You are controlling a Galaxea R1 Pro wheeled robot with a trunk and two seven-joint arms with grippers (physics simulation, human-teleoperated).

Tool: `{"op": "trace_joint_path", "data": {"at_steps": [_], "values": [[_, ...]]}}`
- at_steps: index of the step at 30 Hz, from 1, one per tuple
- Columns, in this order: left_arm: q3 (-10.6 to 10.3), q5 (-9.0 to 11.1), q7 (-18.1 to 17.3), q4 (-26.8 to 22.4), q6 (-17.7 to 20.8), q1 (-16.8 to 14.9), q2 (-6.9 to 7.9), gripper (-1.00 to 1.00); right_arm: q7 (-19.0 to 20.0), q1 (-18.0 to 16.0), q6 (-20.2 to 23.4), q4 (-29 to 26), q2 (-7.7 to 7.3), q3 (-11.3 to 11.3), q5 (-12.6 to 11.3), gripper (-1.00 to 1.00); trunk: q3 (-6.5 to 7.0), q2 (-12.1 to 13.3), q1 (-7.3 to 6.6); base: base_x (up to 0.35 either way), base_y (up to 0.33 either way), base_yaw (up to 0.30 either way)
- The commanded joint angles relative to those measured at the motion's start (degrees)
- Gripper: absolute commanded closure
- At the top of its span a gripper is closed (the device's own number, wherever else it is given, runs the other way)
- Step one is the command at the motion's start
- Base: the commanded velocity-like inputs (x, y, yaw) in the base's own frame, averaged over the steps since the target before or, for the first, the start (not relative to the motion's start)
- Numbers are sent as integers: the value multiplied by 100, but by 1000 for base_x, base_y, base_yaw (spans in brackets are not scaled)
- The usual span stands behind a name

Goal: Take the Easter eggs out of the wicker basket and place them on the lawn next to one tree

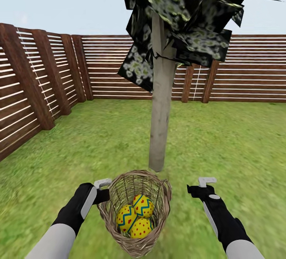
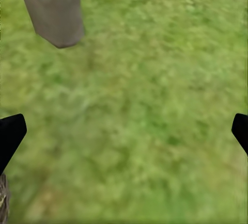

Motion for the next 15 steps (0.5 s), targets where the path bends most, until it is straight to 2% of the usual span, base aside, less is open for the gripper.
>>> {"op": "trace_joint_path", "data": {"at_steps": [1, 15], "values": [[17, 110, 40, -8, 16, -4, -6, 100, 4, -2, 34, -10, 2, 4, 58, -100, -24, -44, 22, 0, 0, 0], [17, 110, 40, -17, 16, -4, -6, 100, 4, -2, 34, 8, -21, 7, 51, -100, -275, -606, 329, 0, 0, 0]]}}
